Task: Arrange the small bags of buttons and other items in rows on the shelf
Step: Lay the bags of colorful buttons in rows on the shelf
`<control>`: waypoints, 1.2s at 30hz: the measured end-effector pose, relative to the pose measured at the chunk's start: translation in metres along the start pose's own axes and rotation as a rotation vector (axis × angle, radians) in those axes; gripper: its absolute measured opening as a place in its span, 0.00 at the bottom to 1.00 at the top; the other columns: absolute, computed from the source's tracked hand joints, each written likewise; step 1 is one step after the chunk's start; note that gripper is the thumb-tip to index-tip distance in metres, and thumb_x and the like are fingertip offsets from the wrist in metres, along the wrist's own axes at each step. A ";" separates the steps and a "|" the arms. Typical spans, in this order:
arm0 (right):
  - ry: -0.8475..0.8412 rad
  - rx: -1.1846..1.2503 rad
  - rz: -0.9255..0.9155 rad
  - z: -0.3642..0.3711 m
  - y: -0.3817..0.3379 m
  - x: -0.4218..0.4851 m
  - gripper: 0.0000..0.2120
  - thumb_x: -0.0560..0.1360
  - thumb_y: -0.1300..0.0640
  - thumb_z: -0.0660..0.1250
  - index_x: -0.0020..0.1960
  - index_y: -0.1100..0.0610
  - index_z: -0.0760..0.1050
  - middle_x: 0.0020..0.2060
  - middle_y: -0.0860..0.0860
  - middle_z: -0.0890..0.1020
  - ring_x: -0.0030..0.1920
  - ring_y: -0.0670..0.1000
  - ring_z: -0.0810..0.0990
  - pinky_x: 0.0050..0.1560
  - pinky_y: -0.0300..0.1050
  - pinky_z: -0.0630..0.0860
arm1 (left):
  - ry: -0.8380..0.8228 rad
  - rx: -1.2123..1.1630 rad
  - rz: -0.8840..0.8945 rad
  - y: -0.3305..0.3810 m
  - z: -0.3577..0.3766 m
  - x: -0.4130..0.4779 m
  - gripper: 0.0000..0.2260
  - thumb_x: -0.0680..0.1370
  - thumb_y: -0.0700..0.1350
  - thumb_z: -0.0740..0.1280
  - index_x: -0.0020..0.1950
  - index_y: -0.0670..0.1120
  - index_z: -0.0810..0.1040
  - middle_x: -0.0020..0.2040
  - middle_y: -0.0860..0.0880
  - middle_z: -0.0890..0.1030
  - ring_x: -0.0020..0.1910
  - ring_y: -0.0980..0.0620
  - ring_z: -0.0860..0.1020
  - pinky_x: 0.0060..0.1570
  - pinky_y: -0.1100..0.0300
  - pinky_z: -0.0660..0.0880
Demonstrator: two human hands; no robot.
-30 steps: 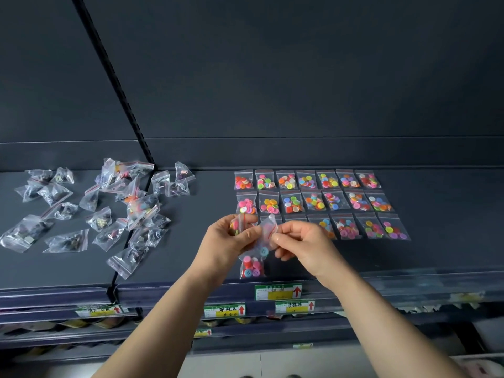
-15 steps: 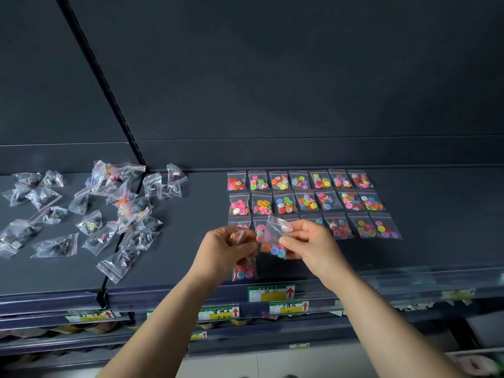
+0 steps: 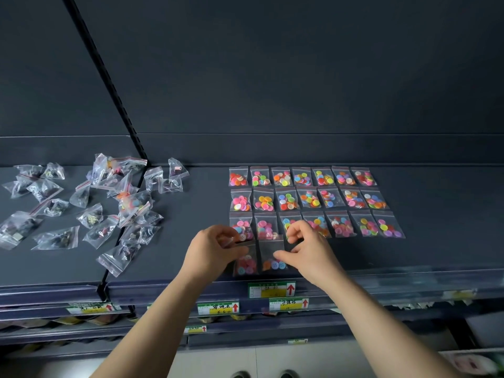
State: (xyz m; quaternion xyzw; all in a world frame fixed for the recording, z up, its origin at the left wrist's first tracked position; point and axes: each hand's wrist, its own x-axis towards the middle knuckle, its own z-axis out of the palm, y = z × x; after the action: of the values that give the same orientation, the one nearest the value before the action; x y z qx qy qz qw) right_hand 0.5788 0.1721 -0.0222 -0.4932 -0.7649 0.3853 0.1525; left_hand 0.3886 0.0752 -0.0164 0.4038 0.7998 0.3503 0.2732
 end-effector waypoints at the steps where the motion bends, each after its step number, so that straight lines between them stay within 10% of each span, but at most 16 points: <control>1: 0.001 -0.015 -0.031 0.000 0.001 -0.002 0.17 0.67 0.52 0.77 0.47 0.48 0.69 0.43 0.46 0.74 0.37 0.49 0.77 0.40 0.42 0.76 | -0.014 0.041 0.008 -0.001 0.000 -0.001 0.15 0.65 0.50 0.79 0.48 0.52 0.79 0.42 0.57 0.79 0.40 0.61 0.76 0.37 0.69 0.71; 9: -0.133 -0.132 -0.183 0.004 0.005 -0.007 0.17 0.72 0.51 0.73 0.60 0.48 0.78 0.45 0.42 0.71 0.35 0.42 0.69 0.40 0.34 0.69 | -0.069 0.113 0.014 -0.011 -0.001 -0.003 0.18 0.64 0.55 0.78 0.49 0.51 0.78 0.41 0.56 0.81 0.41 0.54 0.79 0.43 0.53 0.79; 21: -0.179 -0.132 -0.193 0.003 0.002 -0.007 0.14 0.75 0.50 0.69 0.59 0.51 0.80 0.43 0.43 0.77 0.42 0.42 0.75 0.46 0.36 0.72 | -0.063 0.087 -0.009 -0.011 -0.003 -0.003 0.16 0.66 0.54 0.78 0.47 0.50 0.79 0.41 0.55 0.80 0.40 0.55 0.78 0.42 0.55 0.78; 27: -0.204 -0.108 -0.171 -0.002 0.000 -0.009 0.11 0.76 0.52 0.68 0.58 0.50 0.81 0.45 0.43 0.79 0.47 0.40 0.76 0.46 0.32 0.69 | -0.097 -0.385 -0.139 0.000 -0.011 -0.004 0.12 0.76 0.54 0.66 0.43 0.45 0.78 0.39 0.47 0.79 0.36 0.51 0.75 0.37 0.58 0.73; 31: -0.142 0.104 -0.135 -0.008 -0.012 -0.013 0.09 0.75 0.52 0.69 0.55 0.49 0.82 0.45 0.36 0.81 0.47 0.33 0.78 0.45 0.25 0.70 | -0.201 -0.795 -0.198 0.015 -0.011 -0.010 0.10 0.81 0.38 0.56 0.47 0.37 0.75 0.38 0.41 0.73 0.38 0.47 0.73 0.48 0.50 0.78; 36: -0.204 0.548 -0.069 -0.015 -0.034 -0.021 0.08 0.72 0.58 0.73 0.49 0.59 0.81 0.36 0.45 0.83 0.35 0.39 0.79 0.37 0.31 0.75 | -0.230 -0.749 -0.034 0.032 0.003 -0.016 0.08 0.76 0.44 0.67 0.49 0.39 0.81 0.41 0.41 0.79 0.39 0.49 0.75 0.47 0.55 0.77</control>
State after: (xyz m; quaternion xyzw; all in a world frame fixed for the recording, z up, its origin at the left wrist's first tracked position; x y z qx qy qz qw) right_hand 0.5765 0.1527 0.0157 -0.3662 -0.6600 0.6196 0.2152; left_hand 0.4136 0.0766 0.0089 0.2995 0.5870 0.5660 0.4954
